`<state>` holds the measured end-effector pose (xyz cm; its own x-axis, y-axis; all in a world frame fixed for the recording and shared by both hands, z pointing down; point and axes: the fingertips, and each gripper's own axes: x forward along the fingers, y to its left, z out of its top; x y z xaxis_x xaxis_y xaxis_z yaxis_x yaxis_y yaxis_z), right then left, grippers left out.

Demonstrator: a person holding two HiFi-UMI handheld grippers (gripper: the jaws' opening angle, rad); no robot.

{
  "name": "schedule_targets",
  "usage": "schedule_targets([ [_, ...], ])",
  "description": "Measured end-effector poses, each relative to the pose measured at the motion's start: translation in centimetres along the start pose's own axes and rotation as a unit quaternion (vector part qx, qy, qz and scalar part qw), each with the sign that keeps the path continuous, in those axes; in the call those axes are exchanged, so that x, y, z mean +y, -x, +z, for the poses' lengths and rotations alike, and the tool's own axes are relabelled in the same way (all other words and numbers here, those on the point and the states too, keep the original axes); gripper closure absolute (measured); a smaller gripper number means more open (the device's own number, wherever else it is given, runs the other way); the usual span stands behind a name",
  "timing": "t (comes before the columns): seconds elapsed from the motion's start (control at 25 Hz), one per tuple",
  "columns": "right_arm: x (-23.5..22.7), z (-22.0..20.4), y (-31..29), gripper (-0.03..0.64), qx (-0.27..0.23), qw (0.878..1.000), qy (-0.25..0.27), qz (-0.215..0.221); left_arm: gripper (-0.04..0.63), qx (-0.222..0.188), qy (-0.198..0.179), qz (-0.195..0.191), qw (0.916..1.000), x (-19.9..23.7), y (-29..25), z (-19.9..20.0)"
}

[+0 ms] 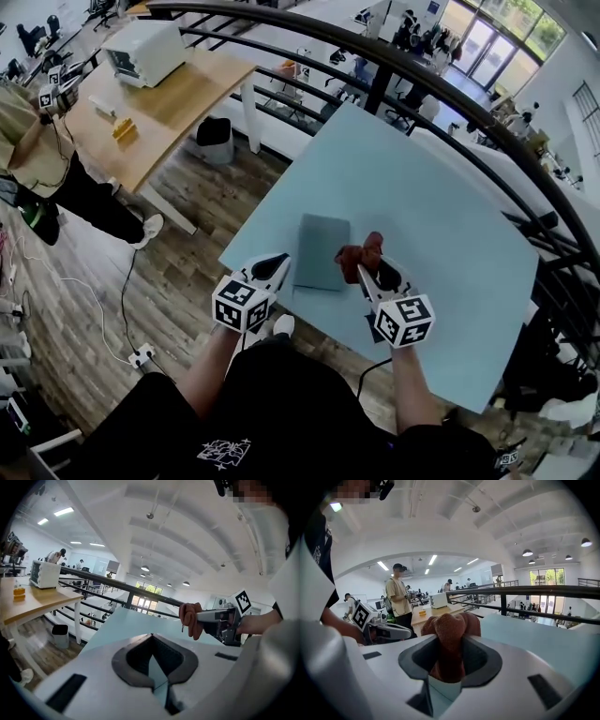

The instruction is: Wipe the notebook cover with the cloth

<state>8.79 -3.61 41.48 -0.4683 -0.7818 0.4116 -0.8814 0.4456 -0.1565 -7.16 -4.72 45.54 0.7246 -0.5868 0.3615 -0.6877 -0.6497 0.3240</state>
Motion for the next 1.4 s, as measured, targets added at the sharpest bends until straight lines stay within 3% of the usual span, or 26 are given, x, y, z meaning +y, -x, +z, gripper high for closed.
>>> schedule_targets([
  [0.56,-1.8,0.1,-7.3,0.485,0.045,0.999,-0.001,-0.001,0.588,0.052,-0.003,-0.04,0.9978,3.1,-5.4,-1.1],
  [0.92,-2.5,-2.6,-8.3,0.485,0.077,0.997,-0.016,0.023,0.588,0.081,0.026,-0.035,0.9958,1.3,-7.7,-4.0],
  [1.4,-2.8,-5.5,-11.0,0.485,0.111,0.992,-0.005,0.052,0.588,0.098,0.023,-0.016,0.9948,0.0,-9.2,-7.0],
])
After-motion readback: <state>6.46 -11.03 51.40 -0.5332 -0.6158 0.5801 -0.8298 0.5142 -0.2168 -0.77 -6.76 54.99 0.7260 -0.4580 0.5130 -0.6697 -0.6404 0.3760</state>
